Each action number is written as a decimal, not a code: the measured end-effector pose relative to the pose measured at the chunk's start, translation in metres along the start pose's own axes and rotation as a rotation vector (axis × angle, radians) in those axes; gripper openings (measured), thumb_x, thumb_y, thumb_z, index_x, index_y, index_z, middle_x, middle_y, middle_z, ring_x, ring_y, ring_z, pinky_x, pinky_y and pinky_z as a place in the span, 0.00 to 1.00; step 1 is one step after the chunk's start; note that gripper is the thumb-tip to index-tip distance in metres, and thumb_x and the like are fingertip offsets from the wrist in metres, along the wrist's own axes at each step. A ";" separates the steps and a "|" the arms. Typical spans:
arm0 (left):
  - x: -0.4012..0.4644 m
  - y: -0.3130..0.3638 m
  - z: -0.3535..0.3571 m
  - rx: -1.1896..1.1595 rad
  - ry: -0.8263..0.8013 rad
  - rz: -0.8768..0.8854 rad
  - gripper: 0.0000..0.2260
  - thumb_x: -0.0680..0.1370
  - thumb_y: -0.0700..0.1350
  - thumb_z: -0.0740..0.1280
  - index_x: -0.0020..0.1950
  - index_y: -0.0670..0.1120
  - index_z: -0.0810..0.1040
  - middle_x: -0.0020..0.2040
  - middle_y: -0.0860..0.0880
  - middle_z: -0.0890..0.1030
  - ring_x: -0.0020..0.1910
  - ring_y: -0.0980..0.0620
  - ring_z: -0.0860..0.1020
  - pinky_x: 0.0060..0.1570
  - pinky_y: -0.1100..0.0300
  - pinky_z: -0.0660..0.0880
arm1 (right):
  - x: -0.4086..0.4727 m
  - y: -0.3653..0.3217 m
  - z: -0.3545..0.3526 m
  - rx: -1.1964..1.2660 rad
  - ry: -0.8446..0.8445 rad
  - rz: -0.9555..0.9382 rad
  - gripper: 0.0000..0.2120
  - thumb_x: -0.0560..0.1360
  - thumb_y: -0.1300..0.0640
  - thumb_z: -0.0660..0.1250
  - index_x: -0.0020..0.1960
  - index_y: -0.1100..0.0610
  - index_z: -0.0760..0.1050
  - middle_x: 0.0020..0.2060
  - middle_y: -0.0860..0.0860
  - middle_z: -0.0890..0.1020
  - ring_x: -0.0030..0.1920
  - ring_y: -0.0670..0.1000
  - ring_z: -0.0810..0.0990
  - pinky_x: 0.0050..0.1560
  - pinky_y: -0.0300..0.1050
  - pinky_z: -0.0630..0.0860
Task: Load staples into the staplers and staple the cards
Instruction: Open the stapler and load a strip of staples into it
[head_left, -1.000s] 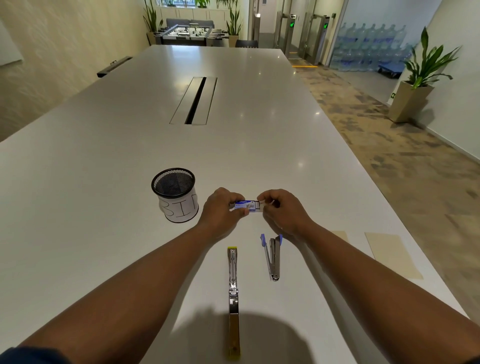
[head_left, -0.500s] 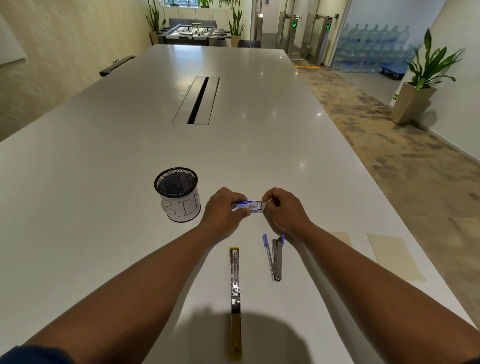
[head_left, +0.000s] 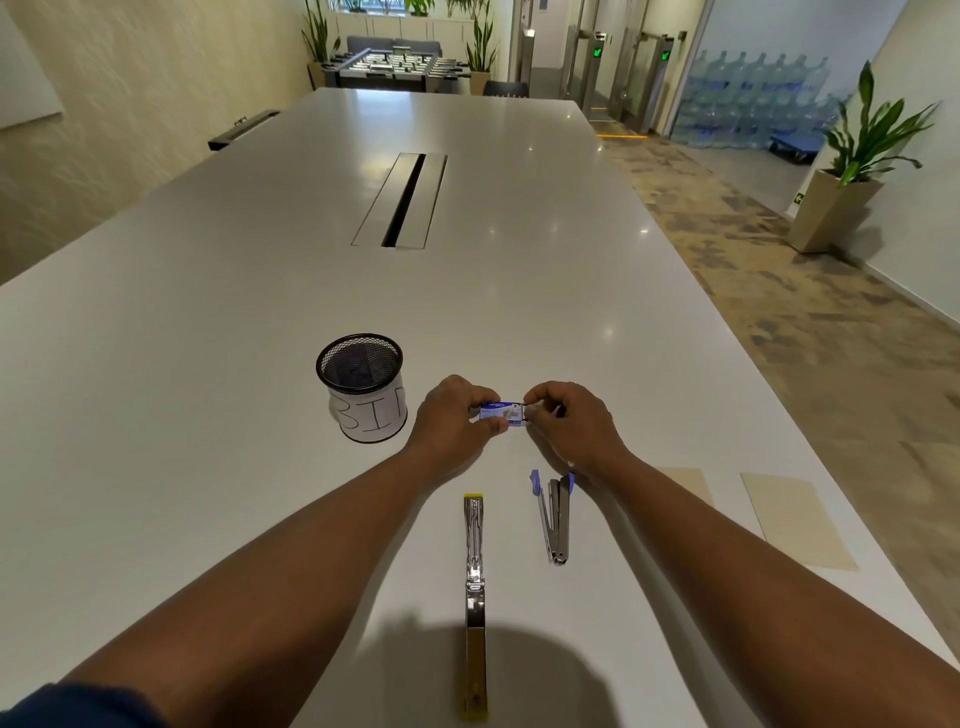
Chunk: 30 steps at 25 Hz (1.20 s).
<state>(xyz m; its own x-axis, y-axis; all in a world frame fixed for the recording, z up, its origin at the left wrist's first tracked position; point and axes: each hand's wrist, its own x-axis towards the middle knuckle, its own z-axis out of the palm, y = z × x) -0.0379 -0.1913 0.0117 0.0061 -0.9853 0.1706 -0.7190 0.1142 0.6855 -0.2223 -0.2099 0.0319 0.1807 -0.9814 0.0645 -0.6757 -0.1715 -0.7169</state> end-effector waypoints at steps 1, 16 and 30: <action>0.000 0.000 0.000 -0.007 0.001 0.002 0.14 0.76 0.49 0.74 0.60 0.49 0.85 0.51 0.49 0.77 0.48 0.54 0.73 0.46 0.62 0.66 | 0.000 0.000 -0.001 0.008 0.000 -0.005 0.07 0.77 0.58 0.67 0.47 0.49 0.83 0.42 0.47 0.82 0.46 0.52 0.79 0.53 0.60 0.78; 0.000 -0.001 0.000 0.006 0.000 -0.006 0.14 0.76 0.50 0.74 0.61 0.50 0.84 0.51 0.49 0.78 0.49 0.54 0.74 0.46 0.62 0.67 | 0.012 -0.010 -0.014 0.085 -0.125 0.066 0.06 0.75 0.65 0.68 0.42 0.60 0.83 0.41 0.53 0.85 0.46 0.56 0.83 0.53 0.58 0.82; 0.001 -0.002 -0.001 0.017 -0.019 0.025 0.12 0.77 0.50 0.73 0.59 0.50 0.85 0.50 0.47 0.80 0.50 0.52 0.74 0.46 0.59 0.66 | 0.012 -0.002 -0.030 0.185 -0.465 0.044 0.12 0.76 0.66 0.66 0.38 0.53 0.82 0.57 0.58 0.80 0.65 0.51 0.67 0.59 0.49 0.68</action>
<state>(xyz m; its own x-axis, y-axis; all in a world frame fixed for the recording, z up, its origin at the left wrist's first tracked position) -0.0360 -0.1923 0.0115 -0.0255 -0.9845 0.1736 -0.7303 0.1369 0.6693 -0.2403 -0.2243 0.0550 0.4827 -0.8380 -0.2546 -0.5591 -0.0711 -0.8260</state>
